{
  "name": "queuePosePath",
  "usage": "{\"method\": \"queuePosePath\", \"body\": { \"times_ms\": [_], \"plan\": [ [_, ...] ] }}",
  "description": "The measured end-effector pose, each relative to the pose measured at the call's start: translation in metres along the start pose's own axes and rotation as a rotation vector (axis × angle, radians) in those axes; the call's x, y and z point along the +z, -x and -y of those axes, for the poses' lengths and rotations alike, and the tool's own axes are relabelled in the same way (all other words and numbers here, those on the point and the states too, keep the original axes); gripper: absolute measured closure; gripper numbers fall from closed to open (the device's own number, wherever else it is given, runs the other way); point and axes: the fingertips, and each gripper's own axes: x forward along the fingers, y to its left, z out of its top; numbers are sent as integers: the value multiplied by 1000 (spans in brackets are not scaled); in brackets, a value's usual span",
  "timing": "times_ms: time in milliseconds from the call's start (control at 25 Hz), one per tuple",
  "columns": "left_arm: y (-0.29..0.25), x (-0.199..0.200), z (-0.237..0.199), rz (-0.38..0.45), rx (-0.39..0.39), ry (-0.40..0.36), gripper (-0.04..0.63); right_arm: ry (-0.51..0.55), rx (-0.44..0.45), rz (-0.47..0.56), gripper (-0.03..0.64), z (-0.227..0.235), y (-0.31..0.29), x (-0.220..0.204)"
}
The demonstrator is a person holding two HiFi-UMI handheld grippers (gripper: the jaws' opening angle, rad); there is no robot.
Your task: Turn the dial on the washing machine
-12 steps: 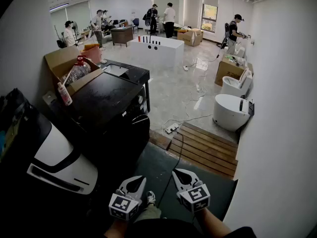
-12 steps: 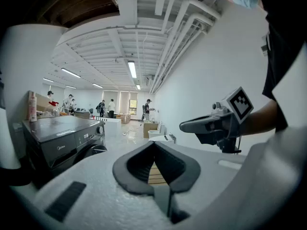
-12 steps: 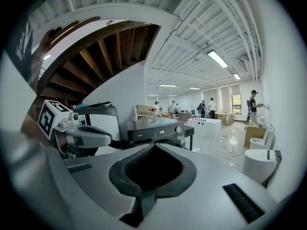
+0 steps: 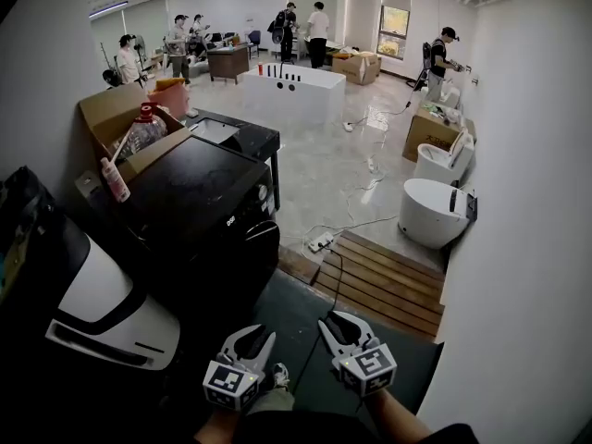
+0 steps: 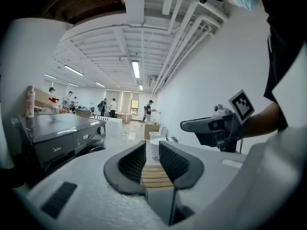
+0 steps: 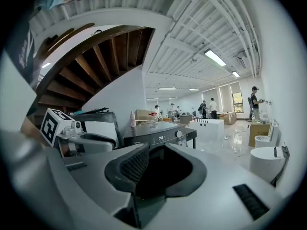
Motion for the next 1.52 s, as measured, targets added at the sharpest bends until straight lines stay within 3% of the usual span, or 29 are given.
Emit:
{"method": "queuePosePath", "body": {
  "times_ms": [160,720,1040,1520],
  "plan": [
    [-25,5,-22,-8,-11,19,489,12,-4,-18,483,16,-30,8],
    [-95,47,-136,0,-32,-1,454,-4,-35,-31,462,58,-155,40],
    [-117,41,-172,-23,19,44,440,0,11,-66,456,75,-199,44],
    [-172,59,-188,16,294,102,439,73,253,-120,453,148,-258,56]
  ]
}}
